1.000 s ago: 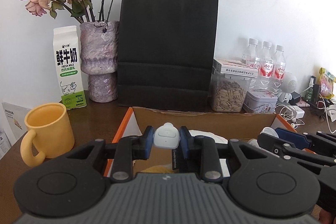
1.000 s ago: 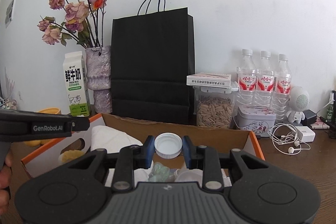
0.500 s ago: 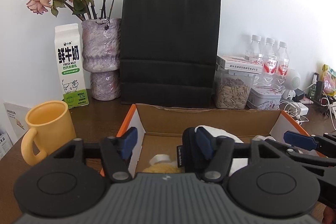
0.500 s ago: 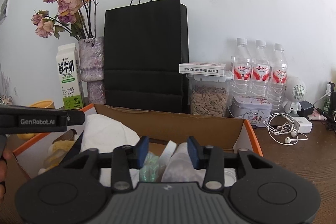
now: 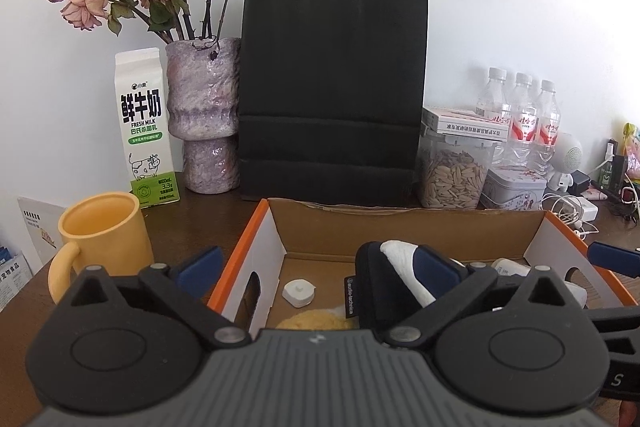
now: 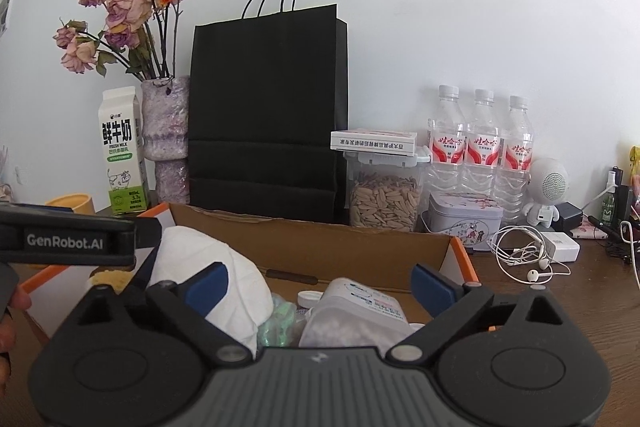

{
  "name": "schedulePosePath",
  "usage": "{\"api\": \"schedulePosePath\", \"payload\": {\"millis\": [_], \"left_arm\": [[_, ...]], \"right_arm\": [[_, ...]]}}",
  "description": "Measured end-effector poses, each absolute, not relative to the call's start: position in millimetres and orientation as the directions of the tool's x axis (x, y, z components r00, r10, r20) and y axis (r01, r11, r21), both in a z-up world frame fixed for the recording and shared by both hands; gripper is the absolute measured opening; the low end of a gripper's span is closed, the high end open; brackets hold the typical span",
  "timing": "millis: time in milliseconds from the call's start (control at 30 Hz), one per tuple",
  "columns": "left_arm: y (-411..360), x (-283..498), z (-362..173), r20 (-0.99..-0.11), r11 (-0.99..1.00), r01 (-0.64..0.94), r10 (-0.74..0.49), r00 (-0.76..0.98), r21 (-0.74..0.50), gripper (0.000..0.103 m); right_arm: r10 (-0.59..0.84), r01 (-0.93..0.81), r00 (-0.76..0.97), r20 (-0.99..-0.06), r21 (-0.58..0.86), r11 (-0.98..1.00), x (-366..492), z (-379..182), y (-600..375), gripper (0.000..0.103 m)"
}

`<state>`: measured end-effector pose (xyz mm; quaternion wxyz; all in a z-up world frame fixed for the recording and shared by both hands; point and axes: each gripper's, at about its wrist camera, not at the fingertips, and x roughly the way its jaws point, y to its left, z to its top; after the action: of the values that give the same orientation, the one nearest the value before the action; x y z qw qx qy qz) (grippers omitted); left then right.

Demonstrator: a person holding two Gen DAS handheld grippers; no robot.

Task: Organize objects
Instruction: 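Withdraw both grippers from the box toward the white puck and cable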

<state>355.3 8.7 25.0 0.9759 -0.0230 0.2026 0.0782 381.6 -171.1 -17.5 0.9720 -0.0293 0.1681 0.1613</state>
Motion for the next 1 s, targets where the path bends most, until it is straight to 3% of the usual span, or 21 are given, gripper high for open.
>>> {"api": "schedulePosePath", "payload": {"millis": [600,1000], "left_arm": [[6.2,326.3,23.7,-0.390,0.985,-0.171,0.152,0.908,-0.015,0.103],[-4.7,276.0,20.5,-0.410,0.984,-0.175,0.151,0.899,-0.021,0.103]], "right_arm": [[0.291,-0.313,0.908,-0.302,-0.028,0.949,346.8,-16.6,-183.9,0.100],[0.289,-0.317,0.896,-0.337,-0.028,0.948,291.7,-20.2,-197.3,0.100]]}}
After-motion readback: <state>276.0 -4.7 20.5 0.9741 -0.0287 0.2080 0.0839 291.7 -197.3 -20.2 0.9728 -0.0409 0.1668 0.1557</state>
